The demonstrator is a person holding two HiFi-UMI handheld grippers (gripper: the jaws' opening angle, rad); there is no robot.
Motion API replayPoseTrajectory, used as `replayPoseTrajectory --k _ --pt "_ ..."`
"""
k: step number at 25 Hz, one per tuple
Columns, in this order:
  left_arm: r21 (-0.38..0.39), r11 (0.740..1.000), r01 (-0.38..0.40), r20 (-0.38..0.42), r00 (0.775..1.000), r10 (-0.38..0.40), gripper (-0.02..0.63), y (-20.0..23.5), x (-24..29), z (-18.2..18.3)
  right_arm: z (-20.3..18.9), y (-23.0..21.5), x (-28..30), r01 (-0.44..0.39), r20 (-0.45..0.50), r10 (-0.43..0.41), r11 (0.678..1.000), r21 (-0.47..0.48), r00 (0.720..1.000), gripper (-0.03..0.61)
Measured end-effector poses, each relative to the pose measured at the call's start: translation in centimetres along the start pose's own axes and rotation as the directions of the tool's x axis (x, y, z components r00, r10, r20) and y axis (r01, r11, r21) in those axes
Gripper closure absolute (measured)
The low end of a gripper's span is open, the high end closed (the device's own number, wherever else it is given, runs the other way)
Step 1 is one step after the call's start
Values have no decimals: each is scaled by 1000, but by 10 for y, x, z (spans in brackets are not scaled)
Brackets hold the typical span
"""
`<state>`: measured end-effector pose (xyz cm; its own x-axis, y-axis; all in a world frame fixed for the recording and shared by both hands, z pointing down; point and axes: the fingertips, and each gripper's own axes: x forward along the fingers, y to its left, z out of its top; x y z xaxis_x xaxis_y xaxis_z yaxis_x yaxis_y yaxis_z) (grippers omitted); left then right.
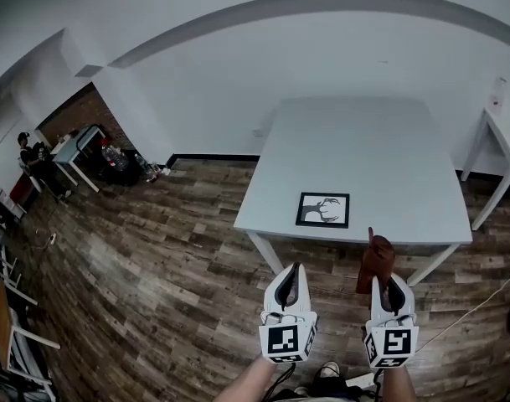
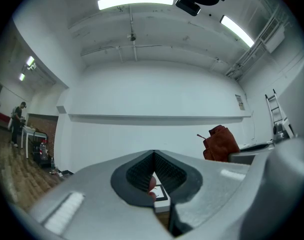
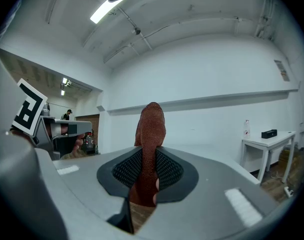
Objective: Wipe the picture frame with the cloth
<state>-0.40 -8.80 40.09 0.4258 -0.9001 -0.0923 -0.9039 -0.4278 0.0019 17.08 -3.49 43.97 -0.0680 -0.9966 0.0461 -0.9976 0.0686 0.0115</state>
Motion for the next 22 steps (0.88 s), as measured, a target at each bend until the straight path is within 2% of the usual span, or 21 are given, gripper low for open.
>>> replayPoseTrajectory --k 10,16,22 --pt "2 1000 -14 7 1000 14 614 -12 45 -2 1 -33 36 -7 -11 7 1000 -3 1000 482" --pt "11 1000 -3 10 1000 2 614 6 79 -11 -1 -24 77 -23 -20 23 999 -24 1000 482" --pt "-3 1000 22 8 1000 -22 614 45 131 -24 -8 -12 142 -1 -46 -1 1000 -30 999 482"
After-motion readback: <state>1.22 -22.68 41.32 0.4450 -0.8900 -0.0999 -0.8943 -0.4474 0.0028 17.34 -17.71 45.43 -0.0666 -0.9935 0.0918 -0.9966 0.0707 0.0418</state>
